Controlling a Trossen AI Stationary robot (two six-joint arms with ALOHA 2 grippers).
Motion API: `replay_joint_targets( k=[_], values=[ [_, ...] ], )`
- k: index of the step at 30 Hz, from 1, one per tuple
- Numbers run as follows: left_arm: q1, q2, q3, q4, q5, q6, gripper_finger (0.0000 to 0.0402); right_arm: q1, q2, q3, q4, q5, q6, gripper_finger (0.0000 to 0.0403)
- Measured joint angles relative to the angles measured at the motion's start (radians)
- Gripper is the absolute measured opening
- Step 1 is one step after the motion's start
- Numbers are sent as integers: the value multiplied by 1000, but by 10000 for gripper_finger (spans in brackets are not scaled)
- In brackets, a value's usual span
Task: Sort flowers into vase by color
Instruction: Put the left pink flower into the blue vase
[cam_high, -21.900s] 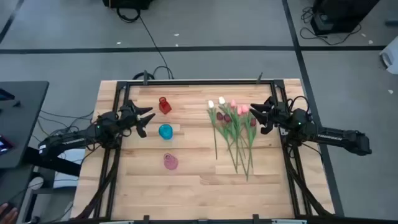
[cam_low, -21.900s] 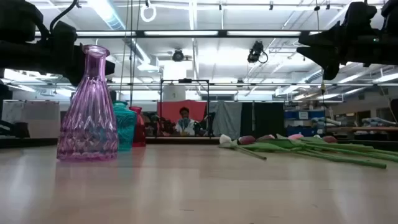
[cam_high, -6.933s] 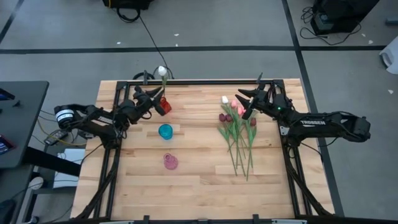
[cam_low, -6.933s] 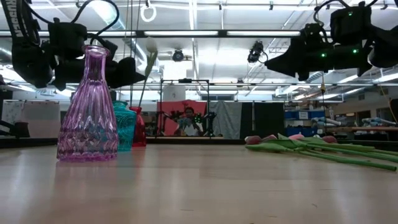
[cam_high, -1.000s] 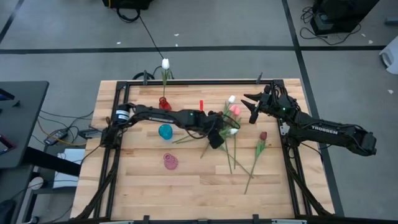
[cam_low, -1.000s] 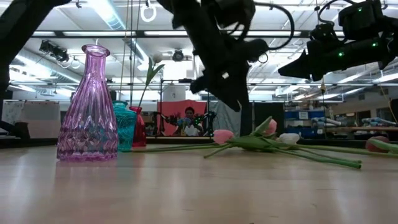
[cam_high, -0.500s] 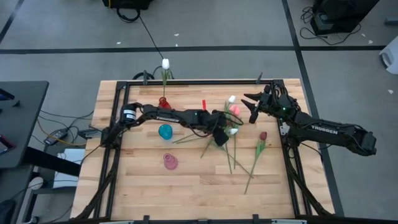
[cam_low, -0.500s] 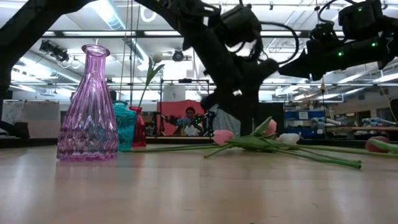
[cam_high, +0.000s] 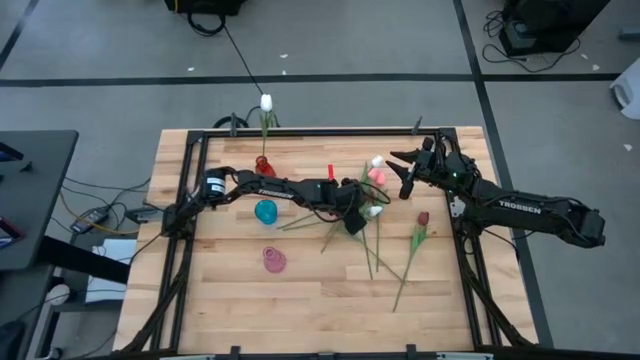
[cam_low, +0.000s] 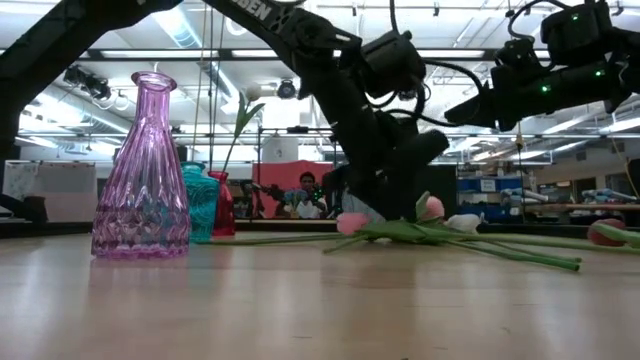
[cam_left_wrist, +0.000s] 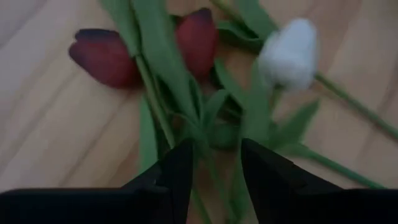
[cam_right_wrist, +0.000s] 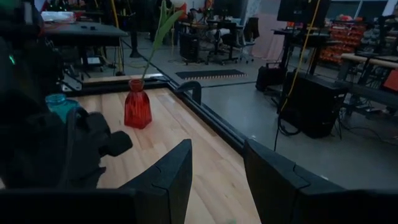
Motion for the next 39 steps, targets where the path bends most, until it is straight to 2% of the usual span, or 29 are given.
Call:
replay_joint_targets(
  k=[4, 8, 10, 15, 23, 28, 33, 36, 39],
  values=[
    [-1, 14, 0, 18, -2, 39, 112, 3, 6, 1, 6, 0, -1, 155],
    [-2, 24, -2, 8, 24, 55, 33, 3, 8, 1, 8, 0, -2, 155],
    [-2, 22, -2, 3, 27, 73, 14, 3, 8, 1, 8, 0, -2, 155],
    [2, -35, -2, -47, 16, 92, 16, 4, 8, 1, 6, 0, -1, 155],
    [4, -207, -1, -174, -100, 155, 14, 5, -36, 1, -15, -23, 1, 155],
    [-12, -290, -1, -161, -140, 187, 15, 5, -67, 1, -40, -20, 1, 155],
    [-39, -356, -62, -64, -251, 273, 15, 5, -84, 1, -61, -23, 2, 155],
    [-42, -426, -138, 61, -306, 328, 15, 5, -85, 1, -69, -24, 2, 155],
    [-41, -520, -228, 218, -308, 371, 15, 6, -85, 1, -72, -27, 1, 155]
  ],
)
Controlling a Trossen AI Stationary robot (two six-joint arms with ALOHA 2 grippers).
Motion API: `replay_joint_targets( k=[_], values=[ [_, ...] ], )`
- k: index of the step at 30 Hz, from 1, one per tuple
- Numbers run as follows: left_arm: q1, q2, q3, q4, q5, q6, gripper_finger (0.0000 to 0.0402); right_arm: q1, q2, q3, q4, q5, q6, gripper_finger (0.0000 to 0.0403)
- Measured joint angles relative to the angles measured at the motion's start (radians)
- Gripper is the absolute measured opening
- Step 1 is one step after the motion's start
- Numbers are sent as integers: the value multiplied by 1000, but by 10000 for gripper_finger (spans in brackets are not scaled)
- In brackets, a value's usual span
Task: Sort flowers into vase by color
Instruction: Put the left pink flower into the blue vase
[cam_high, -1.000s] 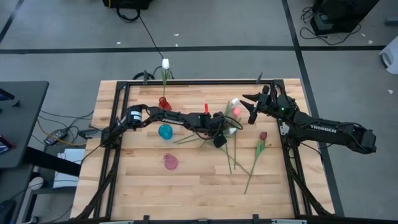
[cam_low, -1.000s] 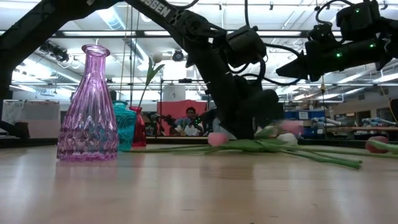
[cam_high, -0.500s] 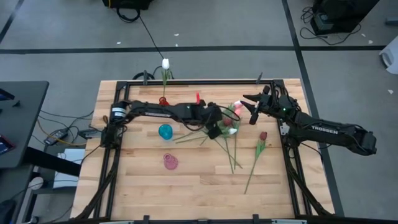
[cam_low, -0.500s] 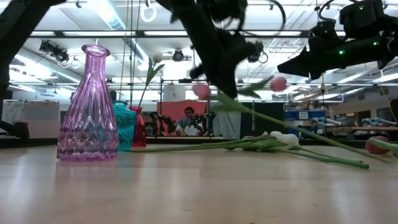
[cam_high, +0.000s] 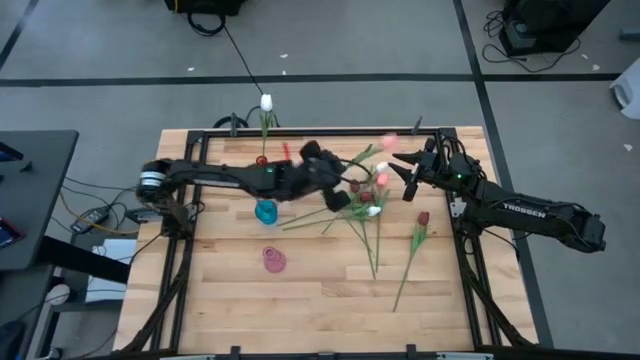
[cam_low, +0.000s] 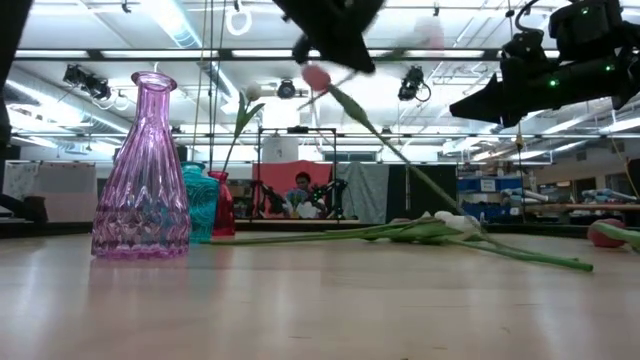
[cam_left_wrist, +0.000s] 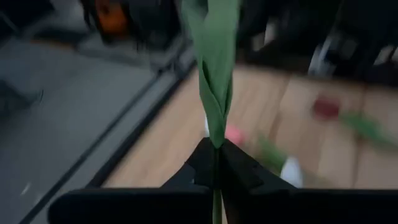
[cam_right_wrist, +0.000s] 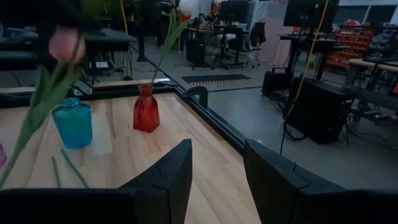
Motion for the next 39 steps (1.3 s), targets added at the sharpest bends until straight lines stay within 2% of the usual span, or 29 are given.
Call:
replay_joint_targets(
  k=[6, 12, 17, 25, 29, 39],
  values=[
    [1, -169, -251, 261, 3, 20, 15, 0, 0, 0, 2, -1, -2, 155],
    [0, -287, -537, 567, 13, 27, 15, 6, 0, 0, 4, -12, -2, 155],
    [-9, -365, -687, 727, 46, 107, 15, 14, -7, 0, 12, -23, 2, 155],
    [-13, -557, -853, 760, 169, 227, 15, 22, -9, 0, -11, -1, 36, 155],
    [-11, -655, -963, 759, 232, 232, 15, 22, -4, -1, 80, 4, 68, 155],
    [-11, -911, -1140, 762, 235, 260, 15, 22, 44, 0, 297, -23, 147, 155]
  ],
)
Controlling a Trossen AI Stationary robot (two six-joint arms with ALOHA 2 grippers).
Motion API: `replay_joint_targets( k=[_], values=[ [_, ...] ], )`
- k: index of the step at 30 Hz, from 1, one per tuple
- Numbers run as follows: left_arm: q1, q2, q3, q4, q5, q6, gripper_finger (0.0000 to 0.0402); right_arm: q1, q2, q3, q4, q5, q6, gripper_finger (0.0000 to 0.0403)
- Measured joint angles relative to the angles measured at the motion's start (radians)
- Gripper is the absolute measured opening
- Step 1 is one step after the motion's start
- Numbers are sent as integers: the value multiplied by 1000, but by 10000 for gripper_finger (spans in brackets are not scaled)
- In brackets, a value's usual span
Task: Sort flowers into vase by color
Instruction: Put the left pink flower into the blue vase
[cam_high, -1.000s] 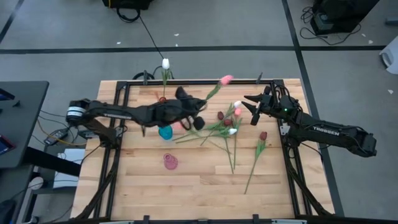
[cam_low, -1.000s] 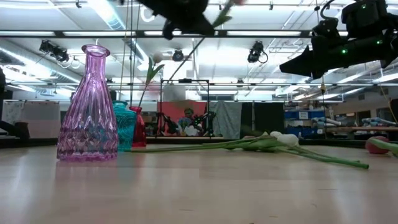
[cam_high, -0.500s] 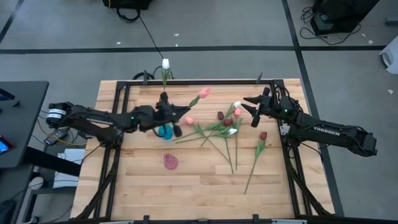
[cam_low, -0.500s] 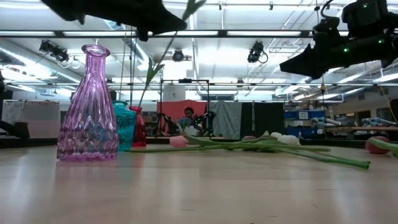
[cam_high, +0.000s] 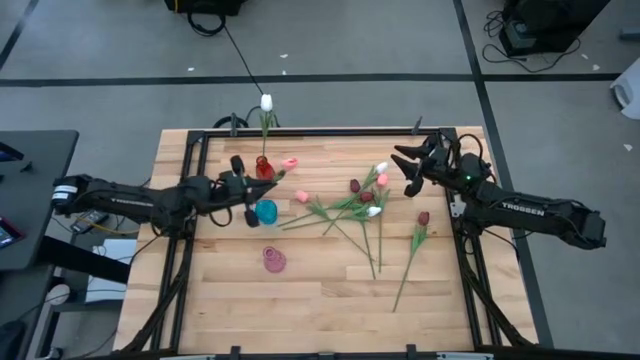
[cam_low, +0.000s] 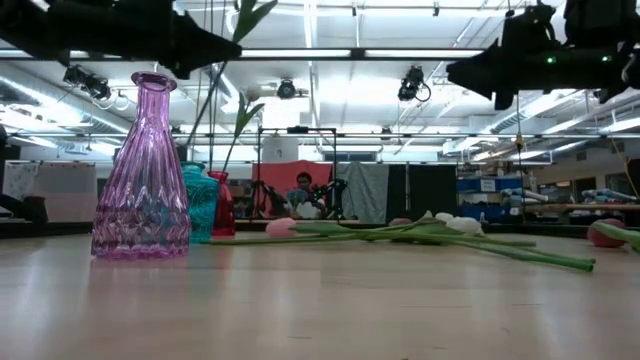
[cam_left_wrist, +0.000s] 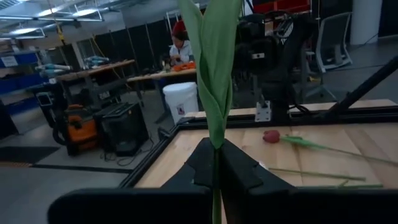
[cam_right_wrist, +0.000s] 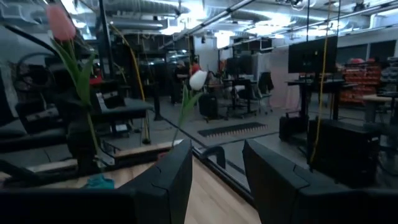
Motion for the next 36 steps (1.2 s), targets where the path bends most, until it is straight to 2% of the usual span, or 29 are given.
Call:
replay_joint_targets(
  k=[6, 10, 17, 24, 31, 36],
  values=[
    [16, -50, -37, -1, -7, 20, 15, -3, 91, 6, 92, -3, 7, 155],
    [64, -50, -37, -1, -3, 15, 15, -13, 162, 72, 89, -4, -28, 155],
    [188, -27, -37, 16, 99, -60, 15, -25, 282, 148, 83, -3, -117, 155],
    [247, 81, -37, 158, 218, -176, 15, -25, 397, 148, 119, 41, -137, 155],
    [247, 79, -26, 182, 230, -216, 15, -28, 429, 148, 164, 77, -169, 155],
    [246, 45, -12, 183, 289, -245, 15, -31, 429, 148, 164, 77, -169, 155]
  ],
)
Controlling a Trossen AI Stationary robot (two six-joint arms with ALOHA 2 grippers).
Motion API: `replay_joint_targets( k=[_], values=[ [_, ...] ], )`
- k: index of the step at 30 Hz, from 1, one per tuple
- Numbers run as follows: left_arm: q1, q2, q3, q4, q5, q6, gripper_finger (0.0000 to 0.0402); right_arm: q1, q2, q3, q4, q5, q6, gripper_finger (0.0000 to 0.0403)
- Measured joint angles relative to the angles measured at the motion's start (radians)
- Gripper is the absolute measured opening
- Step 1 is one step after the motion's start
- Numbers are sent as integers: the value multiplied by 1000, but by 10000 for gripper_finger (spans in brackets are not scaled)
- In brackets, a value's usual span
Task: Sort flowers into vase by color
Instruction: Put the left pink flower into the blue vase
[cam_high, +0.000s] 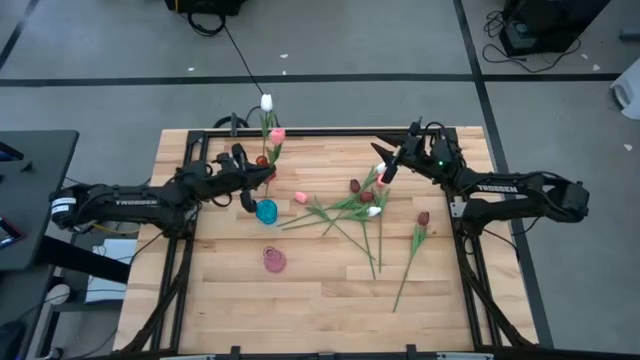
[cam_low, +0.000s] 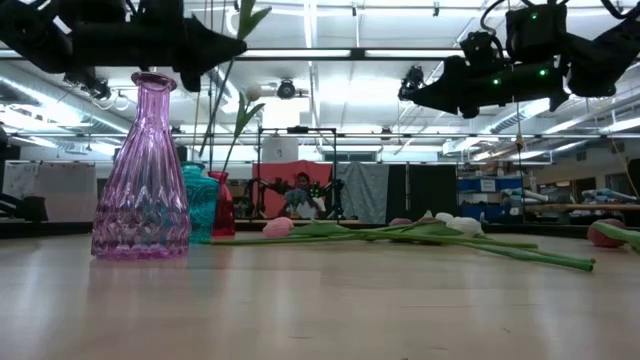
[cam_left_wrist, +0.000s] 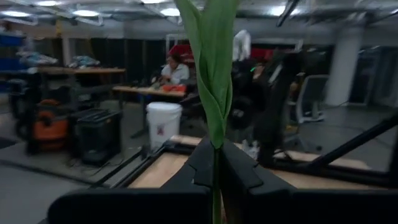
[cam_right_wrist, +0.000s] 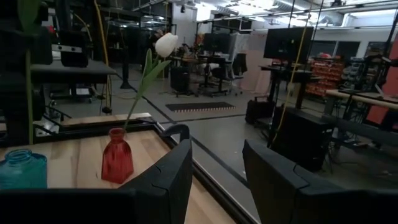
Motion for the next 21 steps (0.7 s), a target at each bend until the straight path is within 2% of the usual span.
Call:
replay_joint_targets(
  k=[8, 17, 21],
  values=[
    [0, -6, -1, -69, 51, -56, 15, 0, 0, 0, 0, 0, 3, 155],
    [0, -6, -67, -10, 46, -82, 15, 0, 0, 0, 0, -1, 4, 155],
    [0, -6, -98, -10, 80, -75, 15, 0, 0, 0, 1, -1, 4, 155]
  ],
)
